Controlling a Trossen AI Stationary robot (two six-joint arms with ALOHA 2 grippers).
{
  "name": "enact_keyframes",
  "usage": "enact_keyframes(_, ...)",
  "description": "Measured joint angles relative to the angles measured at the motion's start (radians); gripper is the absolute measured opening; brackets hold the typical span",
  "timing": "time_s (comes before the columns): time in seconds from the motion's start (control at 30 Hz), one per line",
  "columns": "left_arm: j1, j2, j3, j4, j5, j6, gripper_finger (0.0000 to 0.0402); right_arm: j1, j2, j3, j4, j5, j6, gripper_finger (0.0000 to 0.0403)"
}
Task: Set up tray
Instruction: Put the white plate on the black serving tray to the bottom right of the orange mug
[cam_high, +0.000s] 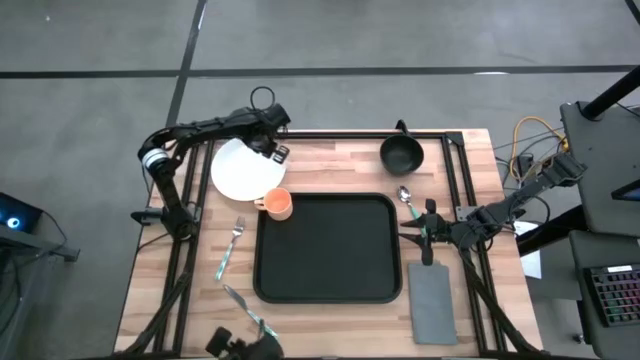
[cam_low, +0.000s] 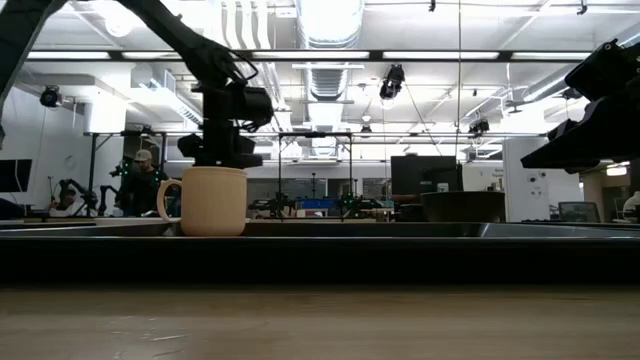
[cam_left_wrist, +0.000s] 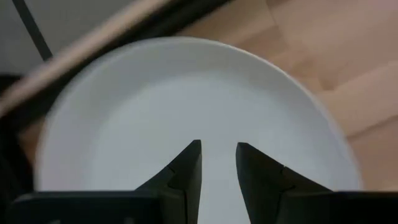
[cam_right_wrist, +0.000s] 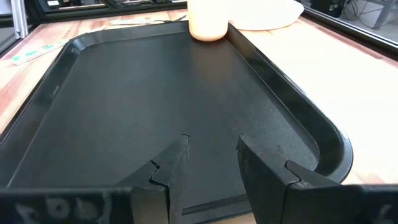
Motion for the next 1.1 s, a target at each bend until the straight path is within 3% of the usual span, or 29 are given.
enact_keyframes(0.57,0.196,-0.005,-0.003,0.092,-0.001,0.626,0.0081,0.0,0.0,0.0,0.0,-0.016,0.007,0.0128)
enact_keyframes(1.1,0.25,0.103,-0.003,0.125,0.049,0.799,0.0081,0.0,0.0,0.0,0.001,-0.016,0.008,0.0128)
